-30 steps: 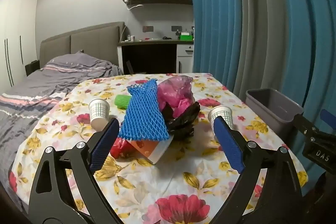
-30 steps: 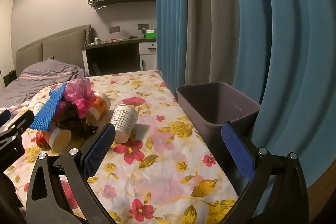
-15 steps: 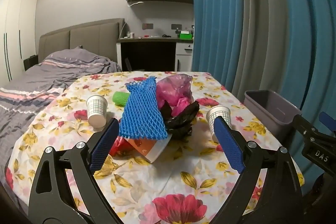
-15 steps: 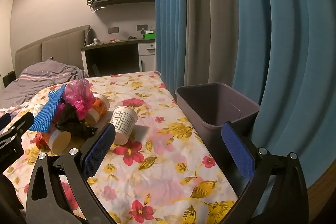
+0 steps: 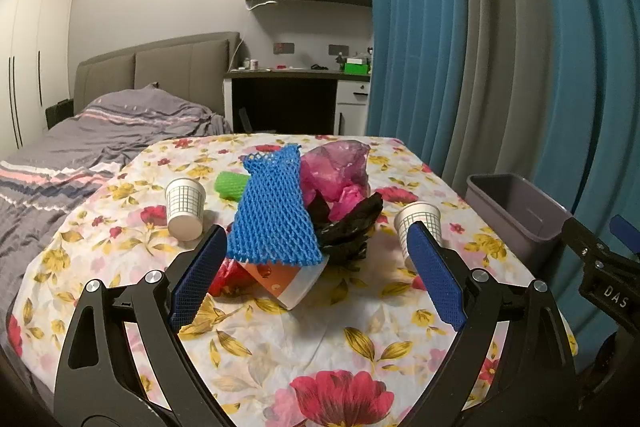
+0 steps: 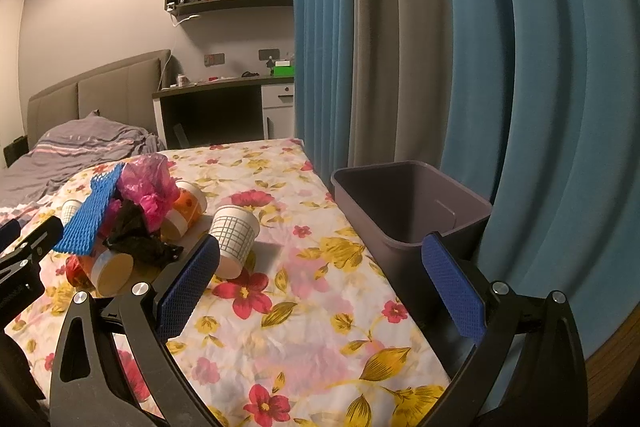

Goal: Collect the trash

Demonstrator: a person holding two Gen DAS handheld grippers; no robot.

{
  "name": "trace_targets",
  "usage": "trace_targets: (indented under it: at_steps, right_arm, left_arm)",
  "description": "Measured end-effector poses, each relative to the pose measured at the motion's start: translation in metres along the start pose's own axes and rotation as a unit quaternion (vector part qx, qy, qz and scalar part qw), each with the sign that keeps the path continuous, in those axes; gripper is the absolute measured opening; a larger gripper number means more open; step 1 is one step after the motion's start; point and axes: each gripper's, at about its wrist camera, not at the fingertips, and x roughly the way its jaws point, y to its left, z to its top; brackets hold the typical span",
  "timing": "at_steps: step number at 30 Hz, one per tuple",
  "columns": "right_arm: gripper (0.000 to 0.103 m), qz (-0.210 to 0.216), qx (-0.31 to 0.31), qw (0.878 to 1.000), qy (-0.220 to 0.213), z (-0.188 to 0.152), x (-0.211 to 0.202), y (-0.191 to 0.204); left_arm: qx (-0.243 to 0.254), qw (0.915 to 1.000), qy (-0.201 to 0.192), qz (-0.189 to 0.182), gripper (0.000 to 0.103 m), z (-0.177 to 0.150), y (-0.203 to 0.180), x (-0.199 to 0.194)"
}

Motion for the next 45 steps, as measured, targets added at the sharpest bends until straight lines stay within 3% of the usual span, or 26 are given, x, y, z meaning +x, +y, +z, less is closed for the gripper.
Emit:
trace_targets:
  at_steps: [45]
  right_arm:
    - [0.098, -0.003, 0.001, 1.0, -0.004, 0.004, 0.0003, -0.0024]
  left_arm:
    - [-0.008, 0.9999, 0.008, -0.001, 0.09, -0.0035, 0.0015, 0.0054]
